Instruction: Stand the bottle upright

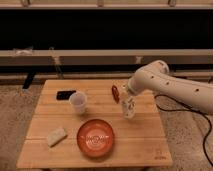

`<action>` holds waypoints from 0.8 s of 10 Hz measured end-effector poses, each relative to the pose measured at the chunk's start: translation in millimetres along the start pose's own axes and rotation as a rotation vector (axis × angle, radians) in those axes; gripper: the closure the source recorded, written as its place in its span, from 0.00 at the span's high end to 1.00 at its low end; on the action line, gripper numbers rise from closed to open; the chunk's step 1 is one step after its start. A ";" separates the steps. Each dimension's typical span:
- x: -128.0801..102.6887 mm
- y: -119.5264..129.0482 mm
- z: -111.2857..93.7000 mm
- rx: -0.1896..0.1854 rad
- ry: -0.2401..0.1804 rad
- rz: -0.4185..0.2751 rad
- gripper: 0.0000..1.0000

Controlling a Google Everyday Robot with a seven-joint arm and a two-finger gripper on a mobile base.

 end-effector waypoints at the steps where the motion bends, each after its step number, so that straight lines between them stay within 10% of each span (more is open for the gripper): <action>1: 2.9 -4.1 1.5 -0.016 -0.033 -0.017 0.00; 8: 4.4 -8.4 24.4 0.019 -0.192 -0.047 0.00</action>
